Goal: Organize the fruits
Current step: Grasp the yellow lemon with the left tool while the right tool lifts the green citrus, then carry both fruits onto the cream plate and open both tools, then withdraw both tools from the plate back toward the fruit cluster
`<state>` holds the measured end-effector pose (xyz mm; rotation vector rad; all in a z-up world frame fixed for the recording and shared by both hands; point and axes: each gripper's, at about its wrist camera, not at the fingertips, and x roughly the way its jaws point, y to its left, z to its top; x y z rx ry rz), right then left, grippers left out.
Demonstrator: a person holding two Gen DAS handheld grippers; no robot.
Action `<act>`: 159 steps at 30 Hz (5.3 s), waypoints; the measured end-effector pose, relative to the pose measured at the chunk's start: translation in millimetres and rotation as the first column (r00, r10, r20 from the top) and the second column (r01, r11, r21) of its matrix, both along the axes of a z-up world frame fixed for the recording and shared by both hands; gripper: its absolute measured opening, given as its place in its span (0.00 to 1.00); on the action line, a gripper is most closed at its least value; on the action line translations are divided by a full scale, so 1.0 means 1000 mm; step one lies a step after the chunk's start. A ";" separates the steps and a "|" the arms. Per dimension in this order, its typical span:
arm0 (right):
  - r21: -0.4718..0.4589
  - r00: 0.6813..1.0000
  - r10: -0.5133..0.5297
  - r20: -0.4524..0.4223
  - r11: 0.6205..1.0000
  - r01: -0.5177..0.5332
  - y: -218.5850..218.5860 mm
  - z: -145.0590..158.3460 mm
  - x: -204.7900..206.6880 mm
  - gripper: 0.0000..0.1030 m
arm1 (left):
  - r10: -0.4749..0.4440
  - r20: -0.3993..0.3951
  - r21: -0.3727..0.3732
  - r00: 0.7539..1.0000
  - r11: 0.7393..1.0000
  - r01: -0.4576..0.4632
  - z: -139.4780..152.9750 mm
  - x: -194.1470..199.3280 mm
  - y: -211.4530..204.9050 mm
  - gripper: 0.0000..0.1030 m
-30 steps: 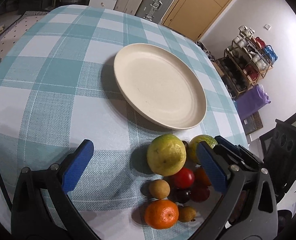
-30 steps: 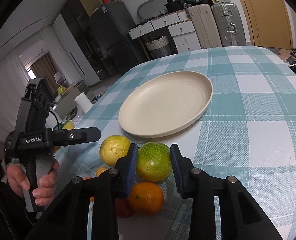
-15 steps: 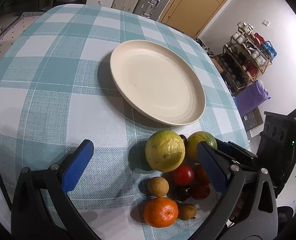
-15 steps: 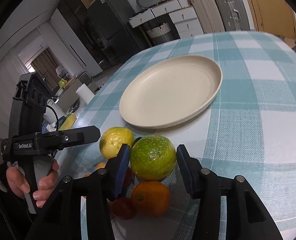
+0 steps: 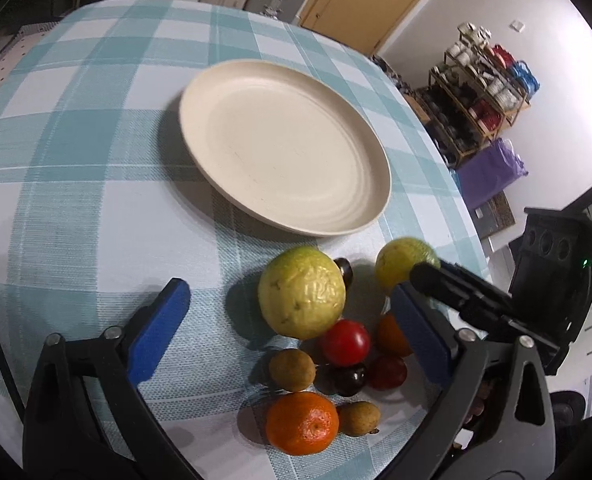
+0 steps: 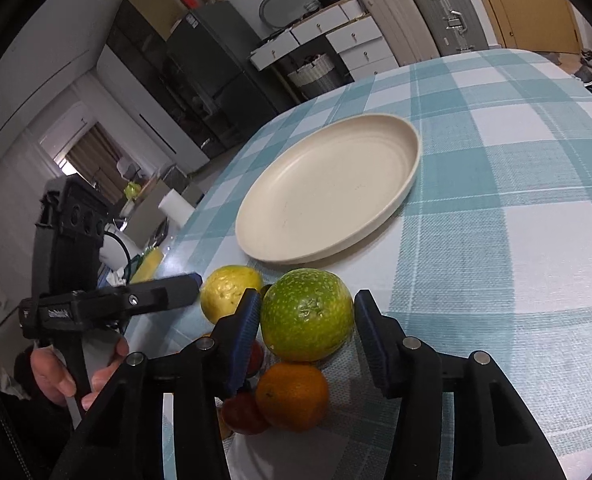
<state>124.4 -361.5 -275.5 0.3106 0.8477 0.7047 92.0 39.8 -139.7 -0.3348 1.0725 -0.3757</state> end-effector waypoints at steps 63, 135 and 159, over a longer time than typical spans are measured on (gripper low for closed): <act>0.070 0.999 -0.022 0.034 0.997 0.019 0.021 0.038 0.162 0.48 | -0.049 0.013 -0.085 0.999 0.995 0.050 0.017 0.178 0.008 0.43; -0.073 0.882 -0.107 0.460 0.985 0.158 0.001 0.096 -0.049 1.00 | 0.124 0.416 0.283 0.901 0.924 -0.257 0.095 -0.057 -0.015 0.99; -0.136 0.921 -0.079 0.380 0.981 0.141 0.002 0.054 -0.082 1.00 | 0.065 0.229 0.252 0.971 0.960 -0.123 0.012 -0.103 0.002 0.99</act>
